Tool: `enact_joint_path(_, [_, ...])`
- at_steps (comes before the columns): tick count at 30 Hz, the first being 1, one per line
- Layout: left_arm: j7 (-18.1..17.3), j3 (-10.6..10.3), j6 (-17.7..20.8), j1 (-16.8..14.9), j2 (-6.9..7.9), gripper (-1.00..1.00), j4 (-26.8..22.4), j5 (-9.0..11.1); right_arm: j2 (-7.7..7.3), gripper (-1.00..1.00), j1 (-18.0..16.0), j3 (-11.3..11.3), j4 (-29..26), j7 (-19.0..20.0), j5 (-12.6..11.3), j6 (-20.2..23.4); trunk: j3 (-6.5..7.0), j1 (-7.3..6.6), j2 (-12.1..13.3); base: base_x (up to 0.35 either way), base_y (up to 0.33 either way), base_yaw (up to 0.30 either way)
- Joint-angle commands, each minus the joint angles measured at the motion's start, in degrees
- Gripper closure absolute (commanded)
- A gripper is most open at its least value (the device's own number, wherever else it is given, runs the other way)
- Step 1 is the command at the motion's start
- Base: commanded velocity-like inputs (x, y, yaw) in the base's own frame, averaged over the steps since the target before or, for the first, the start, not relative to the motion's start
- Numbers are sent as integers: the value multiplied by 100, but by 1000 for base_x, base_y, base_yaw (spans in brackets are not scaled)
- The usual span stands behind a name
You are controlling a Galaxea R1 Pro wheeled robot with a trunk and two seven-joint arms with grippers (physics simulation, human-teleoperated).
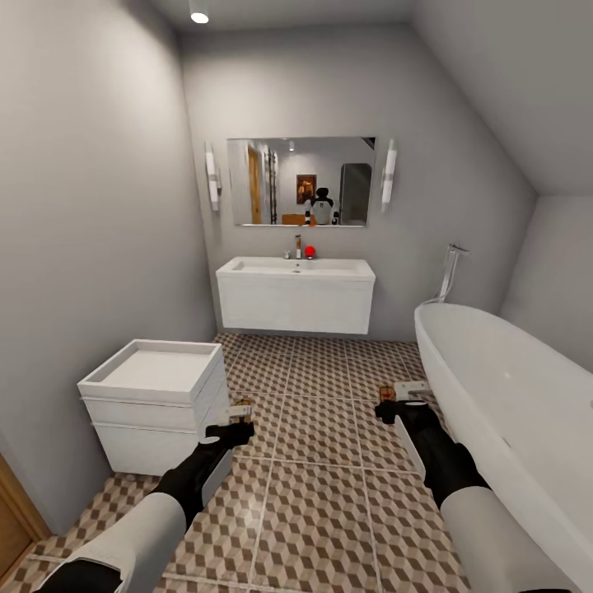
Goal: Take the four mousetraps from the cabinet in the bathroom and place them on the bathroom floor. Make sure all four end up on the same floor surface, and ensure that at least two of them are either under or directly next to the same bathroom sink.
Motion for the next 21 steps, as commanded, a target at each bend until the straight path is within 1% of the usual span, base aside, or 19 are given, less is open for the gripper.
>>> enact_joint_path(1, [47, -47, 28, -3, 6, 100, -11, 54, -1, 100, -3, 10, -7, -8, -2, 31, -7, 0, -4, 10, 0, 0])
enact_joint_path(5, [43, -47, 28, -3, 6, 100, -9, 58, -1, 100, -3, 10, -7, -7, -7, 29, -7, 0, -4, 126, 0, 0])
enact_joint_path(21, [40, -43, 27, -3, 6, 100, -8, 62, 1, 100, -3, 10, -7, -7, -9, -11, -7, 0, -4, 314, 0, 0])
